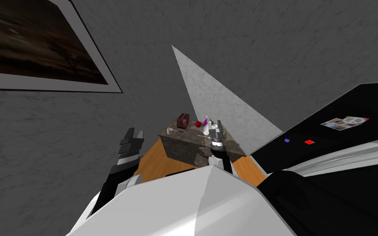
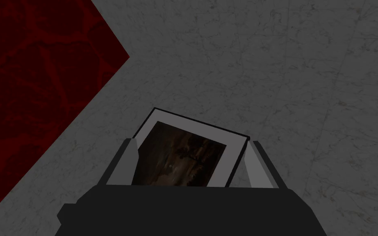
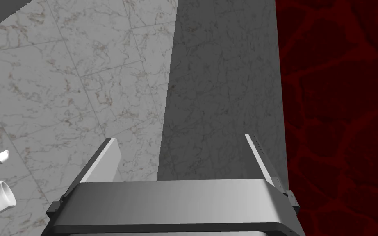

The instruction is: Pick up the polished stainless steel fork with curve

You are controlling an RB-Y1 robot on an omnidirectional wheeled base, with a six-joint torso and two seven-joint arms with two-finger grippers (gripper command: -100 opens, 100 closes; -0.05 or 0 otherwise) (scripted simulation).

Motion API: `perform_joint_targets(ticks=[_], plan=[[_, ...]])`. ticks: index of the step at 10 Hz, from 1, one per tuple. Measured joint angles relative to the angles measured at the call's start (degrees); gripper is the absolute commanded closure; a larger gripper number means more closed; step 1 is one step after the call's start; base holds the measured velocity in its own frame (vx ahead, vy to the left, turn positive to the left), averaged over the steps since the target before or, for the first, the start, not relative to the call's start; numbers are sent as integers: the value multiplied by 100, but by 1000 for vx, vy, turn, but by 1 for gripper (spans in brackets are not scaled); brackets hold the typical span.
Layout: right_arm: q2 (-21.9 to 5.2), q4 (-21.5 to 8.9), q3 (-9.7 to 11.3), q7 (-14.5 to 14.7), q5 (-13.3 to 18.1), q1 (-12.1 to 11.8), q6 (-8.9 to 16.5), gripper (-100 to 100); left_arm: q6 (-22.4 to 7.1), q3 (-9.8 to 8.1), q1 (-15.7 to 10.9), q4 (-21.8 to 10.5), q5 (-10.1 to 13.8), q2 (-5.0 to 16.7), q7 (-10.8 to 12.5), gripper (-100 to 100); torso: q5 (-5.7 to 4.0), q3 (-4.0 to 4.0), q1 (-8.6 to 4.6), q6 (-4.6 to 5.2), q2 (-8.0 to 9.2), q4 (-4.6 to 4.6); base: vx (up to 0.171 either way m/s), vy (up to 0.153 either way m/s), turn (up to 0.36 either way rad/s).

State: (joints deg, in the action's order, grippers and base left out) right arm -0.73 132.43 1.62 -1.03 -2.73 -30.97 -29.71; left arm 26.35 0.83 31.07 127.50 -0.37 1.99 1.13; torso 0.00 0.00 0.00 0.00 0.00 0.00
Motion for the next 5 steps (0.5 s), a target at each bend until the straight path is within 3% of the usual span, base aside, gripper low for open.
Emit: perform_joint_targets(ticks=[3,5], plan=[[-392,-45,-109,-76,152,57,-35,-100,0,0,-1,0,0,0,0,0,-4,15,-19,1,27,6,-76,-44,-74],[-676,-109,-227,-160,335,112,-70,-100,0,-1,-1,0,0,1,0,0,-7,24,-32,1,41,9,-112,-84,-95]])
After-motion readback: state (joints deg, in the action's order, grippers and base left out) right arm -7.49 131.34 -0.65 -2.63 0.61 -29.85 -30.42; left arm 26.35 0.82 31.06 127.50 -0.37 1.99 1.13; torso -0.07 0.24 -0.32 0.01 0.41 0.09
